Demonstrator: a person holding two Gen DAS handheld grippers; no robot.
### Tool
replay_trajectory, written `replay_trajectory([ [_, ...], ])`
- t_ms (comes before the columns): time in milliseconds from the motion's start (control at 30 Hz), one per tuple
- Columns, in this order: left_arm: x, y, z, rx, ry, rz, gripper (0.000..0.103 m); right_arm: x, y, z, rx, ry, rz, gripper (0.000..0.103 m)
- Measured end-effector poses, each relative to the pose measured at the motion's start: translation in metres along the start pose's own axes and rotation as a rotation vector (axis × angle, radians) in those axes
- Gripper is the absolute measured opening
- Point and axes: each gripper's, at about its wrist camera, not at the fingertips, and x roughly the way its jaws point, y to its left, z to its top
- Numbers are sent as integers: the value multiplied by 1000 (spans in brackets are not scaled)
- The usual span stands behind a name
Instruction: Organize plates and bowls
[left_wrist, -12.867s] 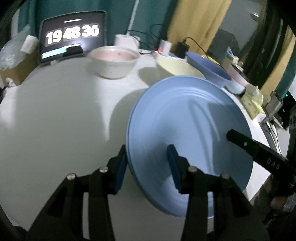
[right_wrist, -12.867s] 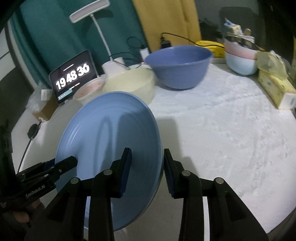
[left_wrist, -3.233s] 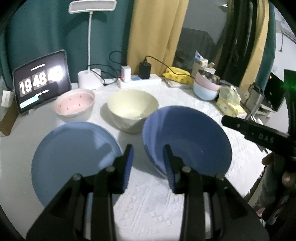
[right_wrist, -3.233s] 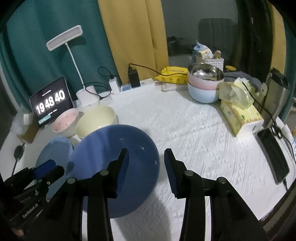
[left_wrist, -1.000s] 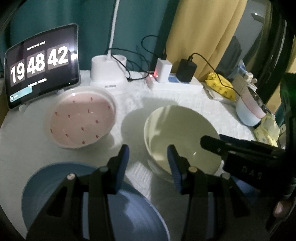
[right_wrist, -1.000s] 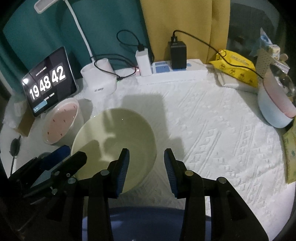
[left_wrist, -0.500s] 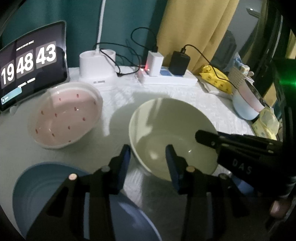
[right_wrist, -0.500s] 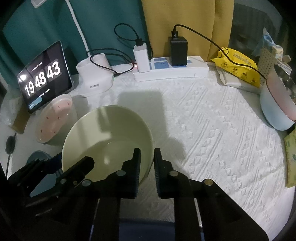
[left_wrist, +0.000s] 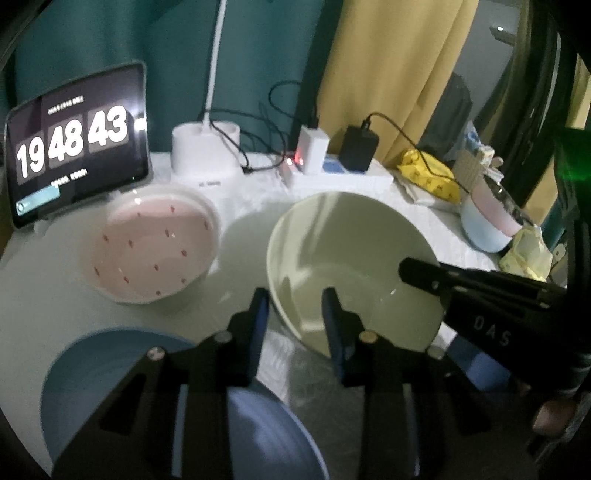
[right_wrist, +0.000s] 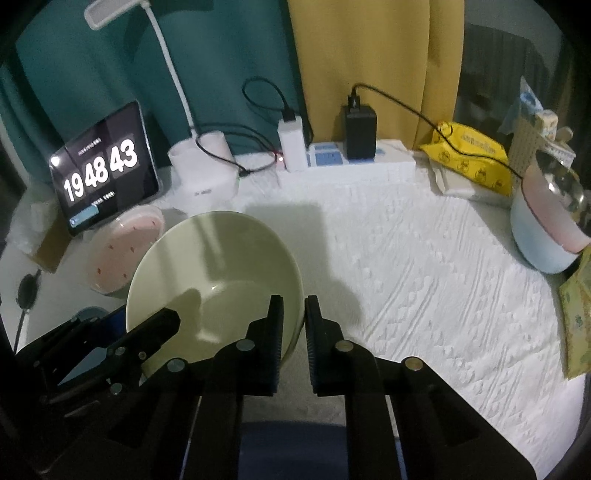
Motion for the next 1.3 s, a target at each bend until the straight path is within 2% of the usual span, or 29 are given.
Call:
replay_trajectory([
  [600, -59, -7, 9, 25, -121, -6, 30, -62, 21, 2, -37, -137, 4, 12],
  [1300, -108, -34, -7, 71, -169, -39, 30, -120, 14, -25, -14, -205, -12, 13],
])
